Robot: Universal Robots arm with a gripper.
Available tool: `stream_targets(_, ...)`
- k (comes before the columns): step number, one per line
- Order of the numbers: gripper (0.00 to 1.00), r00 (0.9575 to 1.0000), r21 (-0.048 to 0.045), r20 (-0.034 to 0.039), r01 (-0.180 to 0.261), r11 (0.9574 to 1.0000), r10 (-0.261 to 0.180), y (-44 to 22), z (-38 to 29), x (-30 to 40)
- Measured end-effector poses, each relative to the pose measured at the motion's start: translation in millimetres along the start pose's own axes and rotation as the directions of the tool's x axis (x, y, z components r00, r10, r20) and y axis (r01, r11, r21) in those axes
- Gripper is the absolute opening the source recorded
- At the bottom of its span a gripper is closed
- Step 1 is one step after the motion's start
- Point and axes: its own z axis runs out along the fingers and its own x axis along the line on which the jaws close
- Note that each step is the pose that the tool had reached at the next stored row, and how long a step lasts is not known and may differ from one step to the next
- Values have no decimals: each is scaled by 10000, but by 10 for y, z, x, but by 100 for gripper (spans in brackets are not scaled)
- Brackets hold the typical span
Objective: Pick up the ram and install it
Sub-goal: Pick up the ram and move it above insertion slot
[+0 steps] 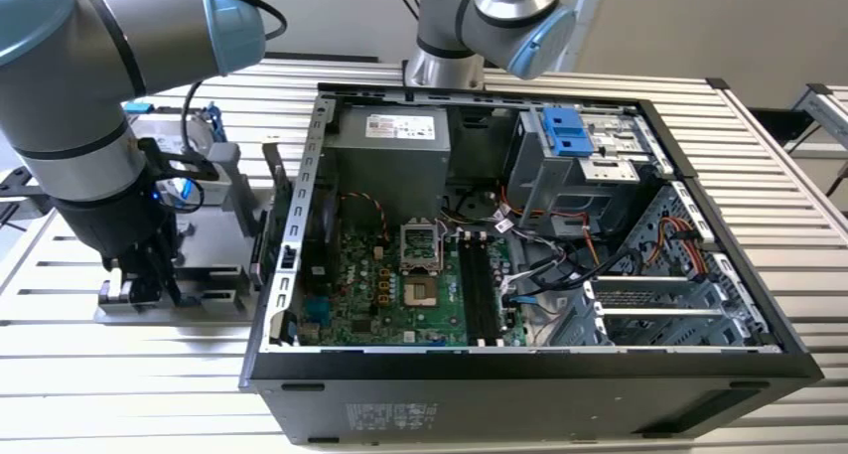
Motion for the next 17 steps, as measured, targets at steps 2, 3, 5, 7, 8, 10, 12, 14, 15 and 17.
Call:
stream_targets(2,0,10000,1,0,0,10000,0,0,0,0)
stream_targets(3,0,10000,2,1,0,10000,0,0,0,0)
stream_targets(5,0,10000,6,3,-1,10000,1,0,-3,0)
stream_targets(7,0,10000,-1,-1,0,10000,0,2,-19,3)
stream_targets(8,0,10000,1,0,0,10000,0,2,-29,3)
stream_targets(10,0,10000,3,1,0,10000,0,3,-53,5)
stream_targets(12,0,10000,2,1,0,10000,0,5,-79,8)
stream_targets(14,0,10000,2,1,0,10000,0,6,-105,10)
stream_targets(15,0,10000,1,0,-1,10000,1,7,-119,12)
stream_targets(17,0,10000,1,0,-1,10000,1,8,-144,14)
